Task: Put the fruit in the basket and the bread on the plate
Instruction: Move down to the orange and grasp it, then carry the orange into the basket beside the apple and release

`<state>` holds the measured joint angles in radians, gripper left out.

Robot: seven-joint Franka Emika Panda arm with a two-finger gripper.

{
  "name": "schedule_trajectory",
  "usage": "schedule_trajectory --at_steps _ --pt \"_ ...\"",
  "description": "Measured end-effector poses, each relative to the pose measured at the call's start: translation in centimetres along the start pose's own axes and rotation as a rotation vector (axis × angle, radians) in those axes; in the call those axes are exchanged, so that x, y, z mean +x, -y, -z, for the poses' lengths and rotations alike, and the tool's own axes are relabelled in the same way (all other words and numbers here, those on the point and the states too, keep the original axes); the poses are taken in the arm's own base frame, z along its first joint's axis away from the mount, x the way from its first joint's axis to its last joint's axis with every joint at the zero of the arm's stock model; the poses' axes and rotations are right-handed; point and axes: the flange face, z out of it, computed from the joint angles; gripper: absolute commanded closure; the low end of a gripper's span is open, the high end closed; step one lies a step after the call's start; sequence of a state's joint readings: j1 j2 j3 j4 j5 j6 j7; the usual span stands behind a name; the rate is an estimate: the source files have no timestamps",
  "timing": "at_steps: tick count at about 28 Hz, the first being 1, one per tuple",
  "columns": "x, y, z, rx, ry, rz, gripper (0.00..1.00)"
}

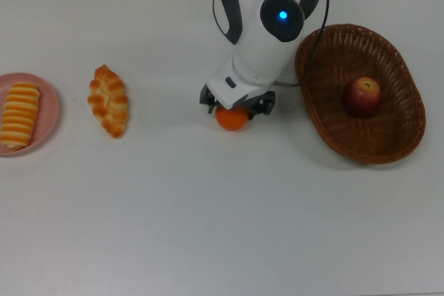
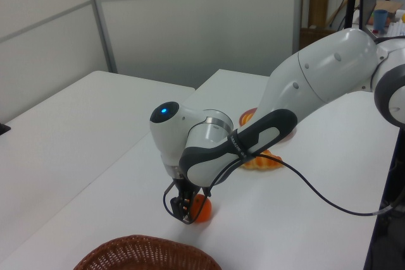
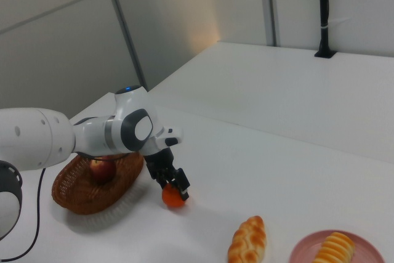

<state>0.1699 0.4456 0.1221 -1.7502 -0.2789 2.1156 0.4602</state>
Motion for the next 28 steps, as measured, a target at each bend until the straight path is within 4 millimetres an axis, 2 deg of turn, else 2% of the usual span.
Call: schedule_trajectory --at_steps 1,2,9,14,20,21,25,28 --pt "0.2 -0.2 -0.2 -0.004 -0.002 -0.001 0.91" --pt "0.4 -0.5 -0.4 -0.007 -0.003 -0.005 1.0" --pt "1.1 -0.7 -0.3 -0.006 -0.013 -0.014 1.0" --pt "1.2 0.3 1.5 0.008 -0.04 -0.039 1.0" --pt "0.5 2.2 7.5 0.042 -0.04 -0.046 1.0" --pt "0.1 2.8 9.2 0.048 -0.034 -0.04 1.0" --pt "-1.6 5.2 13.5 0.062 -0.024 -0.005 1.0" --pt "-2.9 7.4 15.0 0.076 -0.022 0.014 1.0"
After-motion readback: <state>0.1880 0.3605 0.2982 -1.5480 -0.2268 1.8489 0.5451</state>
